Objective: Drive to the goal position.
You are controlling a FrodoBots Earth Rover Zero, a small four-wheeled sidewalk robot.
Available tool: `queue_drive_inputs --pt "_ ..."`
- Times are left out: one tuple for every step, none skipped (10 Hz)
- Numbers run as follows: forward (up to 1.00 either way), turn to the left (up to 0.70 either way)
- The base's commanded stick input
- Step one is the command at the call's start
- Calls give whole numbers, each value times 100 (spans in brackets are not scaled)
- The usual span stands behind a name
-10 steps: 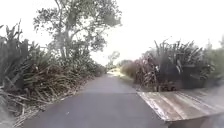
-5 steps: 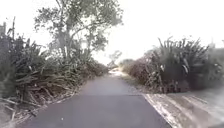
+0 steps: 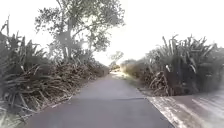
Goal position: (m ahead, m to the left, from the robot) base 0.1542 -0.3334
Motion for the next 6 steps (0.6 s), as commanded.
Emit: queue_drive_inputs --pt "50 1" --pt "50 1" --pt "50 1" --pt "50 1" --pt "50 1" --pt "50 1"
